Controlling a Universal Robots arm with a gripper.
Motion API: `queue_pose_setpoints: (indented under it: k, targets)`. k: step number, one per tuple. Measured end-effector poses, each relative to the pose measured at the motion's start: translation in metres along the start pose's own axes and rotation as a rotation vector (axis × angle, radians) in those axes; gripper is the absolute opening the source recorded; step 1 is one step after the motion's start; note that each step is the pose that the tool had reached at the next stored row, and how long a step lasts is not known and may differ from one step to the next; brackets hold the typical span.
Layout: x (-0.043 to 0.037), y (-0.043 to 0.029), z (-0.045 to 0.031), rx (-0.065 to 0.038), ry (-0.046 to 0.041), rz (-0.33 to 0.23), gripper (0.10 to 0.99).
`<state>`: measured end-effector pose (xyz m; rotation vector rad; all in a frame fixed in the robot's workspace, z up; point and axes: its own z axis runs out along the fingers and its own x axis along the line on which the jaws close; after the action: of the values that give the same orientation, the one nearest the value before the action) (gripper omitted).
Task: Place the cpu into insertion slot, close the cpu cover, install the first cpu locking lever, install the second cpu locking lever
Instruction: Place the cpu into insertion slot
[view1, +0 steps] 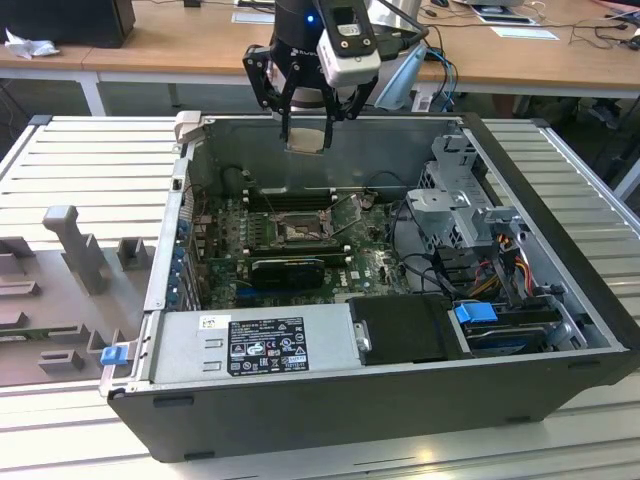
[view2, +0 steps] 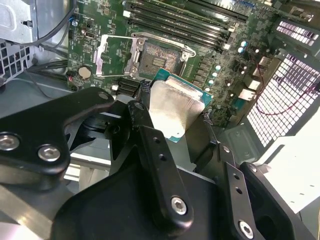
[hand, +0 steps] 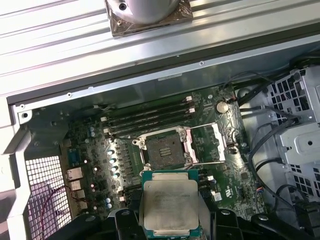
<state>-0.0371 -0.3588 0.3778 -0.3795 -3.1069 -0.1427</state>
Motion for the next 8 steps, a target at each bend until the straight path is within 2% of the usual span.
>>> queue_pose_setpoints:
  k: [8]
  targets:
    - [0.0000, 0.0000, 0.0000, 0.000, -0.0010, 0.012, 0.529]
